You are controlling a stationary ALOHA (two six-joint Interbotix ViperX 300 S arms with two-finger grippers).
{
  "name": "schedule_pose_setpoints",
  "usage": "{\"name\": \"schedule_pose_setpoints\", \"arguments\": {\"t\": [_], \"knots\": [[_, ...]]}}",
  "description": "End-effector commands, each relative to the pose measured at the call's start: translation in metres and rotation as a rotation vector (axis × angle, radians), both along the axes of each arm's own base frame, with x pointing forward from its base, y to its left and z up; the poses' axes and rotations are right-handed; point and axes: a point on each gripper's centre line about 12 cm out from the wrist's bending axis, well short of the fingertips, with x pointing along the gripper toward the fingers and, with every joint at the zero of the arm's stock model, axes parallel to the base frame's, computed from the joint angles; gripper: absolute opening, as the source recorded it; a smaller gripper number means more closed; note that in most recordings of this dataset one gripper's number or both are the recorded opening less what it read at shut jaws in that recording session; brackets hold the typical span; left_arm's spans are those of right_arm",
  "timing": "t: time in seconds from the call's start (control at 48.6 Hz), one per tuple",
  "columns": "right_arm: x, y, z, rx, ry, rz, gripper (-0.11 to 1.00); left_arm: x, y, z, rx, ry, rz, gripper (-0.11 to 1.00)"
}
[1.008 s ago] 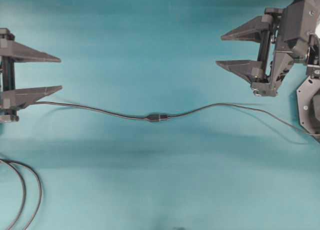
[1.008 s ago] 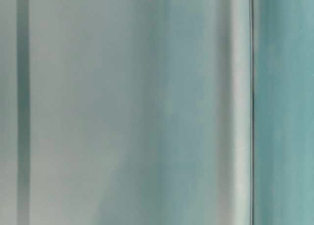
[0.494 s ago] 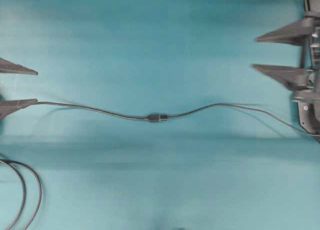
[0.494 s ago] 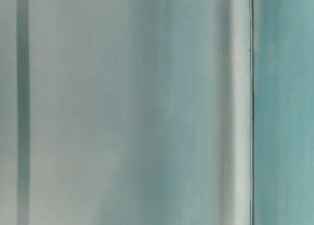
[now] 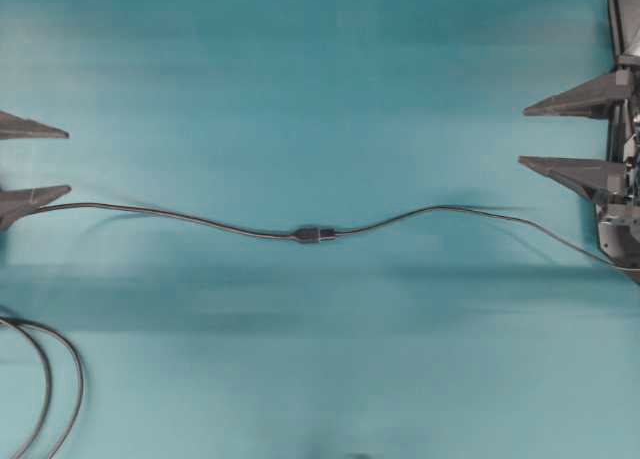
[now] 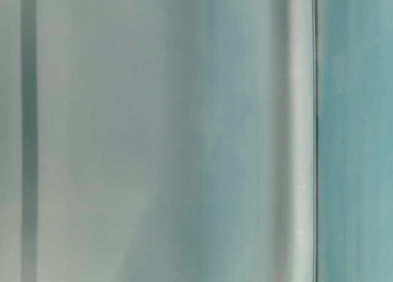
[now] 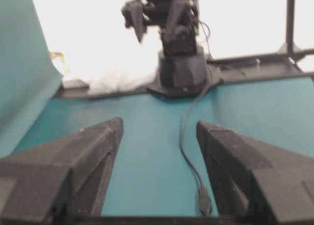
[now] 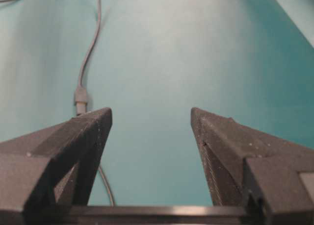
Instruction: Insert the USB using both arms.
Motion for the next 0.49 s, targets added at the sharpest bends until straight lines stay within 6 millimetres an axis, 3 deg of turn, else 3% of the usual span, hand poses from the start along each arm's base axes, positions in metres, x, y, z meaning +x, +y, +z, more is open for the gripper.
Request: {"name": "schedule_pose_setpoints", "arguments": {"t": [0.0,0.247,0.473], "knots": [[0.002,0.001,0.002,0.003,0.003,0.01,0.73,0.001,0.001,0.003,-0.02,-0.018,0.007,0.75],[0.004,0.008,0.004,0.026,-0.023,0.07,0.74,-0.001,0.001,-0.005,-0.008,0.002,0.005,0.76],[0.0,0.01,-0.015,0.036,0.02,0.074,0.74,0.0,-0.002,-0.009,-0.01,0.045,-0.015,0.76]]}}
